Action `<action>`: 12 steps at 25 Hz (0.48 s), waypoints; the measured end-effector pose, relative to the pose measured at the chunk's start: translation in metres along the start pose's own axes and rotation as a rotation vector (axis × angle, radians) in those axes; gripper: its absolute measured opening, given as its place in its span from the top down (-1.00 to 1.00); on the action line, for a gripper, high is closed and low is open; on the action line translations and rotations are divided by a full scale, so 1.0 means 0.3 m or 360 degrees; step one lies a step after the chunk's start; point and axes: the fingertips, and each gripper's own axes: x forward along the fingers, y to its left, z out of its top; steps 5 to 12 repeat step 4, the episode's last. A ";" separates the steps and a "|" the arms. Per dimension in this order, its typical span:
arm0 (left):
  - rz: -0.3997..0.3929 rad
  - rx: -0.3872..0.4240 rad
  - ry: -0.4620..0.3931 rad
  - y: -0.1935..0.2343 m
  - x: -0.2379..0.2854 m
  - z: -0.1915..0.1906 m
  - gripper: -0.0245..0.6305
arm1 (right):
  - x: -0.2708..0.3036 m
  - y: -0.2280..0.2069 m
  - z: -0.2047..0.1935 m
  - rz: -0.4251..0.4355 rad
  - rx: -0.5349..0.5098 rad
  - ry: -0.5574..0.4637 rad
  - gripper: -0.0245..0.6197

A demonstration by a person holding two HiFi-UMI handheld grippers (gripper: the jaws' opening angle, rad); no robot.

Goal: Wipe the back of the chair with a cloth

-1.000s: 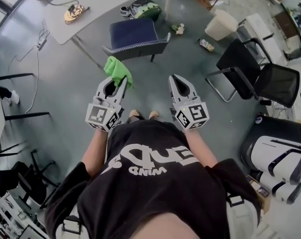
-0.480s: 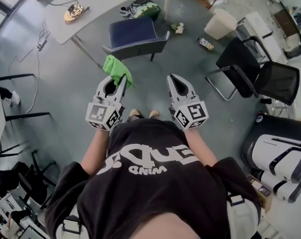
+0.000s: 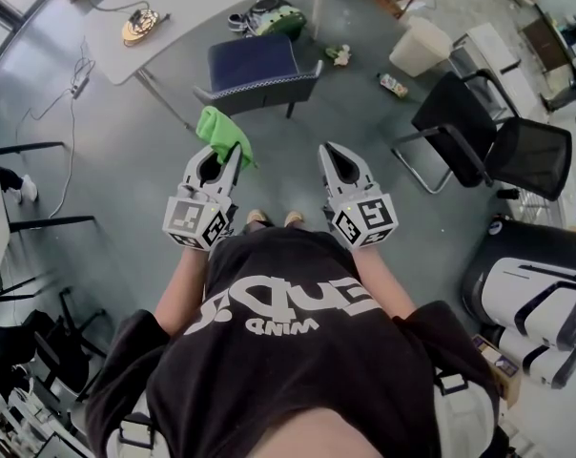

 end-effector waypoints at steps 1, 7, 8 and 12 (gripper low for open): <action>0.0000 0.0000 0.0000 0.000 -0.002 0.001 0.73 | 0.000 -0.001 0.000 0.0001 -0.0001 0.0002 0.93; 0.0004 -0.0003 0.0002 0.000 -0.009 -0.001 0.73 | 0.000 -0.003 -0.002 0.0003 -0.0001 0.0006 0.93; 0.0004 -0.0003 0.0002 0.000 -0.009 -0.001 0.73 | 0.000 -0.003 -0.002 0.0003 -0.0001 0.0006 0.93; 0.0004 -0.0003 0.0002 0.000 -0.009 -0.001 0.73 | 0.000 -0.003 -0.002 0.0003 -0.0001 0.0006 0.93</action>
